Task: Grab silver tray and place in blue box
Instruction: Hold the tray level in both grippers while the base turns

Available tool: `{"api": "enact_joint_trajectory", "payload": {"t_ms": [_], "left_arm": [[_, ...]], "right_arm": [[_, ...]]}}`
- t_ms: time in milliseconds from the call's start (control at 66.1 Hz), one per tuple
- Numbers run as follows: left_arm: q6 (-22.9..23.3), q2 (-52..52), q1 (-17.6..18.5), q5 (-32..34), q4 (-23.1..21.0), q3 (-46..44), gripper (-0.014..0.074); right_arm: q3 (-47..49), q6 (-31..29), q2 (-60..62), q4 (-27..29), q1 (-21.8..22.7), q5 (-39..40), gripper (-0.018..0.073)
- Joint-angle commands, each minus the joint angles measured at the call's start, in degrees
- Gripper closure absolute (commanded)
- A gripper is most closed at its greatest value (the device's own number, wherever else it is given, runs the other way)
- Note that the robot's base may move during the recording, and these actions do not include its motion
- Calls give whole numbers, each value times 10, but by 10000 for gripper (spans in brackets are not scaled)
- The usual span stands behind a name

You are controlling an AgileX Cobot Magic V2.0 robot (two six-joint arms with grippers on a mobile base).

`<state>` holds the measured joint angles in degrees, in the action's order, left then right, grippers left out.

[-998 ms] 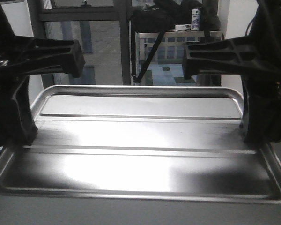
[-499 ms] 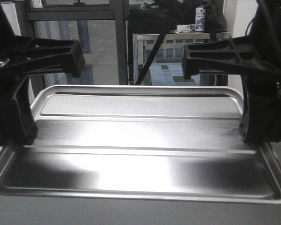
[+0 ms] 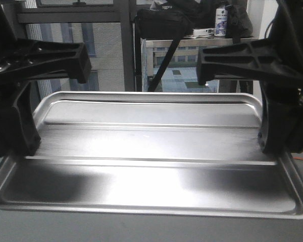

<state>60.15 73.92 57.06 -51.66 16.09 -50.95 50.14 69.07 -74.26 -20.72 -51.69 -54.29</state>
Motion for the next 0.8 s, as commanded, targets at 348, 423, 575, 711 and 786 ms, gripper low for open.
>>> {"api": "enact_joint_trajectory", "payload": {"t_ms": [348,423,575,711,786], "left_arm": [[1,-16,3,-2,16,-13,700],[1,-16,3,-2,16,-13,700],[1,-16,3,-2,16,-13,700],[1,-16,3,-2,16,-13,700],[1,-16,3,-2,16,-13,700]], "right_arm": [[15,4,16,-26,1,-6,510],[15,4,16,-26,1,-6,510],[15,4,16,-26,1,-6,510],[15,4,16,-26,1,-6,510],[15,4,16,-26,1,-6,510]]}}
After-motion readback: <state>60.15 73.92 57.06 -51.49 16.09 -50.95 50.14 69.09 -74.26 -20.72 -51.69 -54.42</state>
